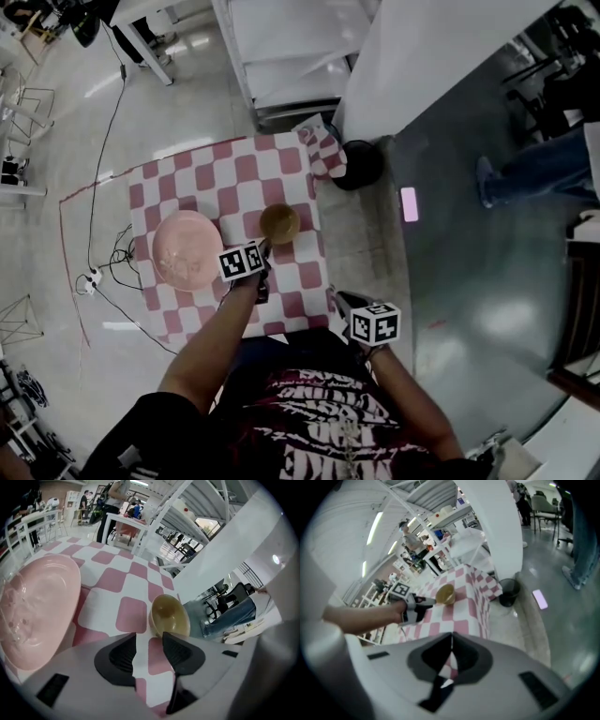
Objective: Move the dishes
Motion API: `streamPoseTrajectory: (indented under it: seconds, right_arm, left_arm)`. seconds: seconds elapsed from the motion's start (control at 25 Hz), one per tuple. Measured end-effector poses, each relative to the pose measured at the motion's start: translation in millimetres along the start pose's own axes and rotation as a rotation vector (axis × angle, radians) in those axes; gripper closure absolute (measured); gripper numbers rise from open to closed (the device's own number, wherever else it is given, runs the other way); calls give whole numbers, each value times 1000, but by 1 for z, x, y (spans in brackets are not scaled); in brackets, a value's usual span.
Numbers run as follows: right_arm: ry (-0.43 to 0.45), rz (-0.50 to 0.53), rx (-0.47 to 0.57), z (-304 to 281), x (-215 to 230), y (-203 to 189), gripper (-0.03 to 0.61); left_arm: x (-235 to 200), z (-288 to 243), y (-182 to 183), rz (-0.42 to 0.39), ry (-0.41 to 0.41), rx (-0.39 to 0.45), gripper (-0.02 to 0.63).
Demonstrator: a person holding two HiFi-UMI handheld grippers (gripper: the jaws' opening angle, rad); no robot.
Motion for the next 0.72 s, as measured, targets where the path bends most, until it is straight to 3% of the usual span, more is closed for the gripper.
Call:
streamPoseTrajectory:
  seconds: [0.2, 0.44, 0.48, 0.6, 0.72]
  right_arm:
    - [-3, 1, -4, -3, -2, -2, 545]
    - [-2, -5, -11, -2, -2, -8, 545]
    - [-3, -7, -11, -2, -2, -9, 545]
    - [-12, -15, -13, -1, 1, -9, 545]
    - [-7, -12, -13, -2, -3, -7, 545]
  left_arm:
    - [10, -11, 4, 35, -55, -16, 396]
    - [10, -30, 7, 61, -54, -50, 397]
    - [9, -32, 7, 66, -56, -56, 417]
    - [9, -34, 8, 40, -41, -72, 573]
    - [10, -28, 7, 8, -42, -85, 580]
Point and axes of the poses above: the fingertips, and each gripper's own axes: z backward along the fingers, x to its right, y out of its top, the point moved 5 cm from there along z, backward along the fingers, and after that the axes turned 8 degrees about -x, right-handed, at the moved point
